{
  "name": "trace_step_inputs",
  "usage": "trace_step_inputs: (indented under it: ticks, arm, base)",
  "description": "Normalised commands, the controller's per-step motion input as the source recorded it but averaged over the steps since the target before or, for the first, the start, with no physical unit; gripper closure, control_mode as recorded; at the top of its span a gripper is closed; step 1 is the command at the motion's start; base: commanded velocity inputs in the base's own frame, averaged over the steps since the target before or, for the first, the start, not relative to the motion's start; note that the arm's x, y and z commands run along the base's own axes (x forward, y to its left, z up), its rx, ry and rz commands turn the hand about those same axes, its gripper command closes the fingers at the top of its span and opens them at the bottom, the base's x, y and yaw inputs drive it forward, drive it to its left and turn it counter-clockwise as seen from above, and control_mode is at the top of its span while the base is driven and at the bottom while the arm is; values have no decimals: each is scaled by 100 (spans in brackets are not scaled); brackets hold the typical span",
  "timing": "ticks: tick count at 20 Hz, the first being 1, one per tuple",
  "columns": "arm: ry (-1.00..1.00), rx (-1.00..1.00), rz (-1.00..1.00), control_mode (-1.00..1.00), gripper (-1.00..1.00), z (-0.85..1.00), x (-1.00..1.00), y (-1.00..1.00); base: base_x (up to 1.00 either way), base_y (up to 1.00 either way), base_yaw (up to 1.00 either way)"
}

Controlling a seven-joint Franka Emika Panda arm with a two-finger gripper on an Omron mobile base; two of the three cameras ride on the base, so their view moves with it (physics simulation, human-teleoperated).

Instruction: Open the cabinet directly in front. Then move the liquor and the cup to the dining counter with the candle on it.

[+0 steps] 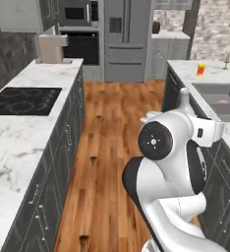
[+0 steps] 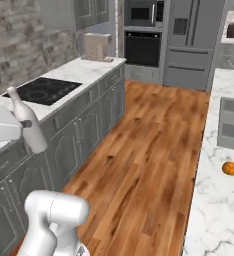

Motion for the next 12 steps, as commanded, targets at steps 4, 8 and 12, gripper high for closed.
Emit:
trace_step_inputs:
  ticks: [4,8,12]
  arm:
    - [0,0,0,100,100,0,0,0]
    - [0,0,0,100,100,0,0,0]
    - [0,0,0,100,100,0,0,0]
  base:
    - [100,27,0]
    - [100,26,0]
    - [100,6,-2]
